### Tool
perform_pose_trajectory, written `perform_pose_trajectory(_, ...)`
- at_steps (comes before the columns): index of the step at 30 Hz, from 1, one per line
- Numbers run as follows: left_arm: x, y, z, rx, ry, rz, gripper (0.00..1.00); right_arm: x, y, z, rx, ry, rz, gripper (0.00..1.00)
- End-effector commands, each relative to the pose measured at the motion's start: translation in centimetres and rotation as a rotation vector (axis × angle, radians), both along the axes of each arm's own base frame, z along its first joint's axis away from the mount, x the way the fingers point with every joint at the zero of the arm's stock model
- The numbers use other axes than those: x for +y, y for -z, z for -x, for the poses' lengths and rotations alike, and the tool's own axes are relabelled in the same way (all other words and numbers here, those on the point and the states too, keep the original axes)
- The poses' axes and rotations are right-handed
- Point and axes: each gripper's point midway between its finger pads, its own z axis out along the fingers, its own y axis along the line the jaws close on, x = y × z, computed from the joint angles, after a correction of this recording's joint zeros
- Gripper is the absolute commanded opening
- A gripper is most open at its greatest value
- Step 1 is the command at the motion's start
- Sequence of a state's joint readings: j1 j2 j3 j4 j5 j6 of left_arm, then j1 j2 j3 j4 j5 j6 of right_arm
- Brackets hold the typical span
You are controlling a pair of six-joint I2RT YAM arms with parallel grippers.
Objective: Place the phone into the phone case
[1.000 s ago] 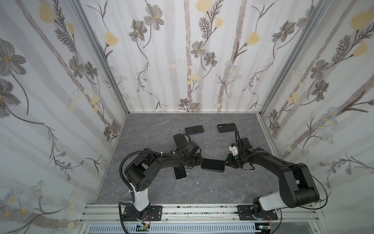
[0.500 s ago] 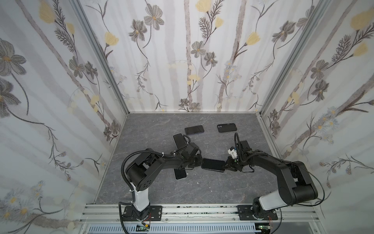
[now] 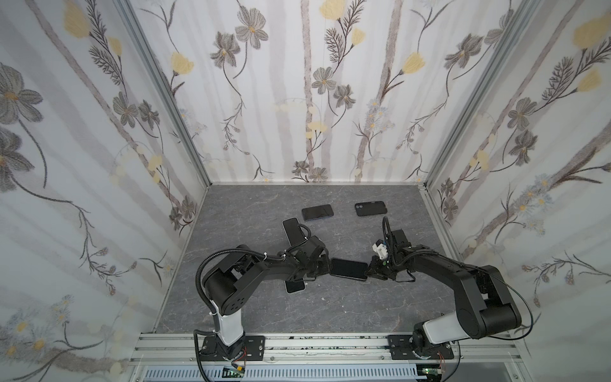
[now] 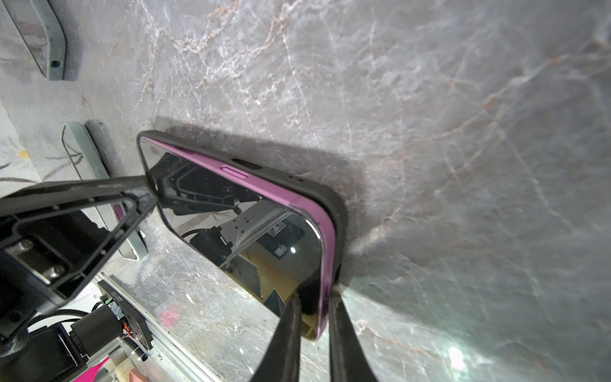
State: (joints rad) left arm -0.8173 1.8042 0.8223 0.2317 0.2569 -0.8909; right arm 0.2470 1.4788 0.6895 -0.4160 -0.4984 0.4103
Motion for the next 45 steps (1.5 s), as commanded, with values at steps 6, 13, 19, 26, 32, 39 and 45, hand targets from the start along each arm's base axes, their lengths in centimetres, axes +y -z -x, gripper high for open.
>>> perform_pose_trajectory(6,1.8,1.6,2.5,0.096,-0.01,-0.045,0.17,1.2,-0.4,-0.1,0.01,-0.022,-0.045,0.15)
perform_pose_trajectory(13,1.8,1.0,2.9,0.1,-0.001,-0.02,0.16,2.4,-0.2,0.0,0.019,-0.059,-0.042,0.14)
perform_pose_trajectory(19,2.2,0.5,3.1,0.091,-0.004,-0.015,0.17,2.1,-0.1,-0.3,0.013,-0.053,-0.007,0.16)
perform_pose_trajectory(26,3.6,-0.8,1.2,0.048,-0.056,-0.013,0.2,1.3,-1.3,-1.5,-0.037,-0.044,0.056,0.22)
perform_pose_trajectory(32,2.7,-2.0,0.0,0.023,-0.027,0.002,0.27,1.0,-1.4,-1.4,-0.042,-0.044,0.07,0.23)
perform_pose_trajectory(39,1.7,-1.7,-0.5,0.033,-0.01,0.012,0.27,1.0,-0.9,-0.9,-0.025,-0.051,0.068,0.17)
perform_pose_trajectory(45,1.7,-0.6,0.2,0.063,0.005,0.001,0.25,0.9,-0.3,-0.5,-0.002,-0.059,0.069,0.16)
